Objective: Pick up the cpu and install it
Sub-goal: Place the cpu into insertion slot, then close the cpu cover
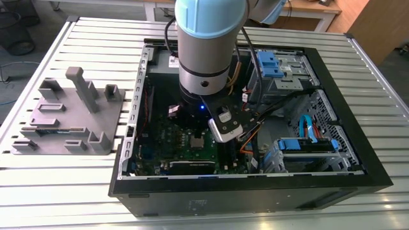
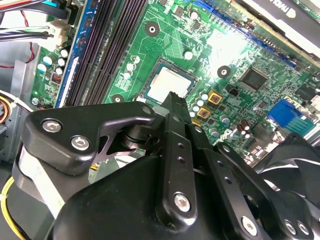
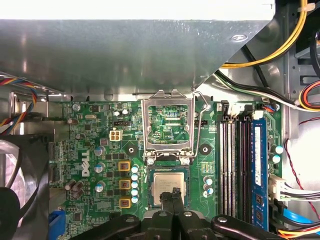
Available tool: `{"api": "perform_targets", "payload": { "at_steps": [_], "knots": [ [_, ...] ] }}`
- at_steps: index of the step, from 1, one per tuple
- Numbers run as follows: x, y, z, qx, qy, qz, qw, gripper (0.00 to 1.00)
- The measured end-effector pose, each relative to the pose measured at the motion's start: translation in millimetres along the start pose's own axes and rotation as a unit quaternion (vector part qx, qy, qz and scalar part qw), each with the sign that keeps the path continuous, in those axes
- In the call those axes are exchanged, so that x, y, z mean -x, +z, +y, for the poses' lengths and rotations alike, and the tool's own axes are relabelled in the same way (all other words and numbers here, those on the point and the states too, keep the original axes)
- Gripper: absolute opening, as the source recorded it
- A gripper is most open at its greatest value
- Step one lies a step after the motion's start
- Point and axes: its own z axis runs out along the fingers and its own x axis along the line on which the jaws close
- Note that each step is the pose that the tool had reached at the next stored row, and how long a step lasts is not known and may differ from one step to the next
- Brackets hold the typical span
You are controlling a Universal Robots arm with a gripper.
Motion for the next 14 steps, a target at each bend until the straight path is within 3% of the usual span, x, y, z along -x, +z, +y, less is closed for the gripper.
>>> {"api": "perform_targets", "payload": {
  "at_steps": [14],
  "knots": [
    [0.0,-3.3,0.1,0.0001,0.000,0.0000,1.0000,0.11]
  ]
}}
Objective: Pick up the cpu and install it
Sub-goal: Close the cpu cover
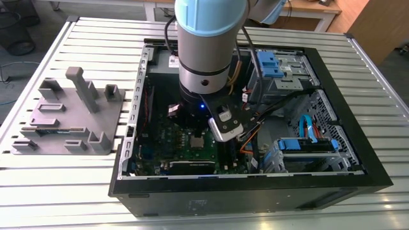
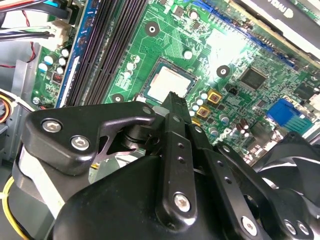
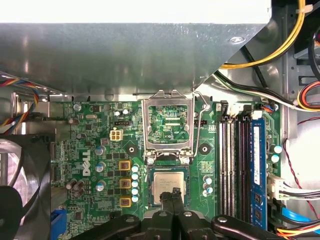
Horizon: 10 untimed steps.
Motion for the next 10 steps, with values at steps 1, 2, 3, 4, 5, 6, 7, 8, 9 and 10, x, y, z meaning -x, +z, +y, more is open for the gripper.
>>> {"api": "perform_targets", "payload": {
  "at_steps": [1,2,3,4,5,6,7,8,9,10],
  "knots": [
    [0.0,-1.5,0.0,0.0000,0.000,0.0000,1.0000,0.11],
    [0.0,-3.0,0.1,0.0000,0.000,0.0000,1.0000,0.11],
    [0.1,-4.4,0.1,0.0000,0.000,0.0000,1.0000,0.11],
    [0.1,-5.5,0.2,0.0000,0.000,0.0000,1.0000,0.11],
    [0.1,-5.9,0.2,0.0000,0.000,0.0000,1.0000,0.11],
    [0.1,-5.8,0.2,0.0001,0.000,0.0000,1.0000,0.11],
    [0.1,-5.9,0.7,0.0000,0.000,0.0000,1.0000,0.11],
    [0.1,-5.9,0.8,0.0000,0.000,0.0000,1.0000,0.11],
    [0.1,-5.9,0.8,0.0000,0.000,0.0000,1.0000,0.11],
    [0.2,-5.9,0.8,0.0000,0.000,0.0000,1.0000,0.11]
  ]
}}
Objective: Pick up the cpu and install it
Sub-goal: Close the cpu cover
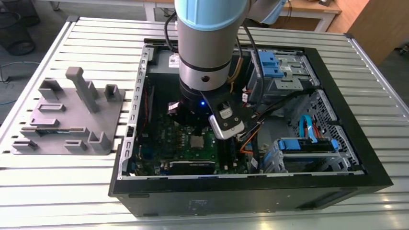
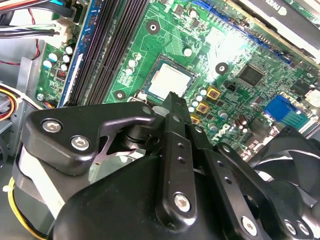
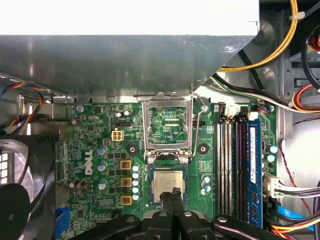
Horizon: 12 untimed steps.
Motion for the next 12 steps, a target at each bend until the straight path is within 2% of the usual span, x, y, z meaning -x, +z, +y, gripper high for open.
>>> {"api": "perform_targets", "payload": {
  "at_steps": [12],
  "knots": [
    [0.9,0.1,2.8,0.0000,0.000,0.0000,1.0000,0.11]
  ]
}}
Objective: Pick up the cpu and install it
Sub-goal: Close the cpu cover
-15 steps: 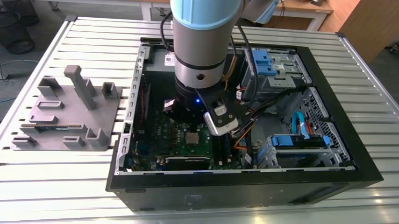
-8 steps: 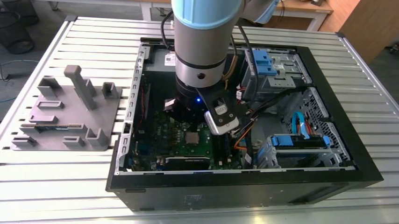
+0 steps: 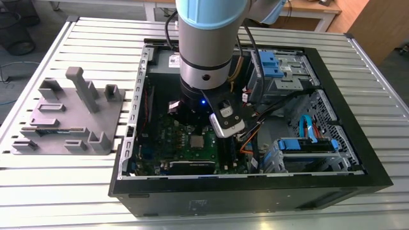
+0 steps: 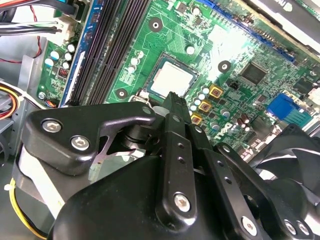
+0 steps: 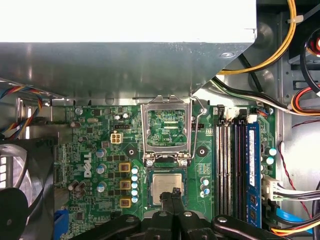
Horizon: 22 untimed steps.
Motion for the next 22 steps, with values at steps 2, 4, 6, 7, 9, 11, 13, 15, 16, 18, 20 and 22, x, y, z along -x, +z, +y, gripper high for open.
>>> {"api": "perform_targets", "payload": {
  "at_steps": [2,4,6,7,9,11,13,15,16,18,20,22],
  "knots": [
    [0.0,0.0,0.3,0.0000,0.000,0.0000,1.0000,0.11],
    [0.0,0.0,0.9,0.0000,0.000,0.0000,1.0000,0.11],
    [0.0,0.0,1.1,0.0000,0.000,0.0000,1.0000,0.11],
    [0.0,0.1,1.2,0.0000,0.000,0.0000,1.0000,0.11],
    [0.1,0.1,1.8,0.0000,0.000,0.0000,1.0000,0.11],
    [0.2,0.2,2.4,0.0000,0.000,0.0000,1.0000,0.11],
    [0.2,0.2,2.5,0.0000,0.000,0.0000,1.0000,0.11],
    [0.3,0.3,3.1,0.0000,0.000,0.0000,1.0000,0.11],
    [0.3,0.3,3.3,-0.0001,0.000,0.0000,1.0000,0.11],
    [0.6,0.4,4.0,-0.0001,0.000,0.0000,1.0000,0.11],
    [1.1,0.5,4.8,0.0000,0.000,0.0000,1.0000,0.11],
    [2.8,0.8,5.7,0.0000,0.000,0.0000,1.0000,0.11]
  ]
}}
